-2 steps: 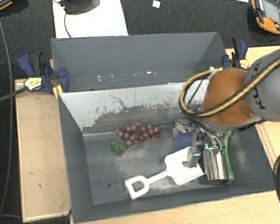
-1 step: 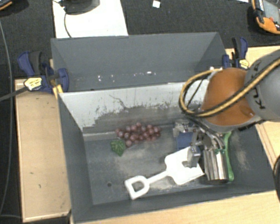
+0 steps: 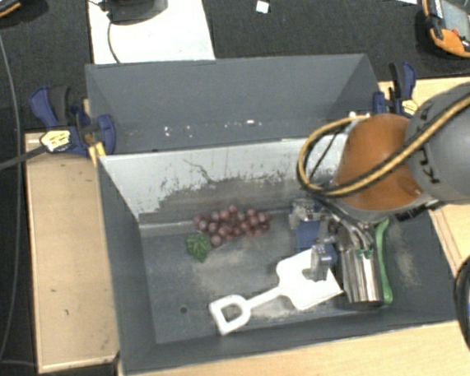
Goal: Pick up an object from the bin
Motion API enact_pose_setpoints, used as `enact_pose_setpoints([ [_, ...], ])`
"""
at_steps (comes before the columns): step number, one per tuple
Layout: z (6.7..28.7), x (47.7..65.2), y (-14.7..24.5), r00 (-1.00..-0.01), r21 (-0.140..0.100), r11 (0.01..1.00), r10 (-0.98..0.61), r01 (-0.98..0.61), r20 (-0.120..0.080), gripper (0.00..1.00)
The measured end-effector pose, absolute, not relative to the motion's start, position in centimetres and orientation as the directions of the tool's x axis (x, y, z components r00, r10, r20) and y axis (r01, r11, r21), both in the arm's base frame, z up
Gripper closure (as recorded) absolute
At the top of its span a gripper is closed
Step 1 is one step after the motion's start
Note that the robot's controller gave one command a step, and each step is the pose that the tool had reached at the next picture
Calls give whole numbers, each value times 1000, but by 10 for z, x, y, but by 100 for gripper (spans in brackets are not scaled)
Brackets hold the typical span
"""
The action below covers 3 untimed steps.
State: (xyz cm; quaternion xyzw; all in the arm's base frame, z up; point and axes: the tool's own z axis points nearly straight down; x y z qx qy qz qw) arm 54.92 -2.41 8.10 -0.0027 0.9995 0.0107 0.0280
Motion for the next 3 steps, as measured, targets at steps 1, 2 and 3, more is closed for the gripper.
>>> enact_pose_setpoints([
  [1,74,542,-28,-998,24,1000,5,4,-61,0],
  [2,73,534,-23,-997,29,999,37,35,-68,100],
  [3,73,534,-23,-997,29,999,37,35,-68,100],
])
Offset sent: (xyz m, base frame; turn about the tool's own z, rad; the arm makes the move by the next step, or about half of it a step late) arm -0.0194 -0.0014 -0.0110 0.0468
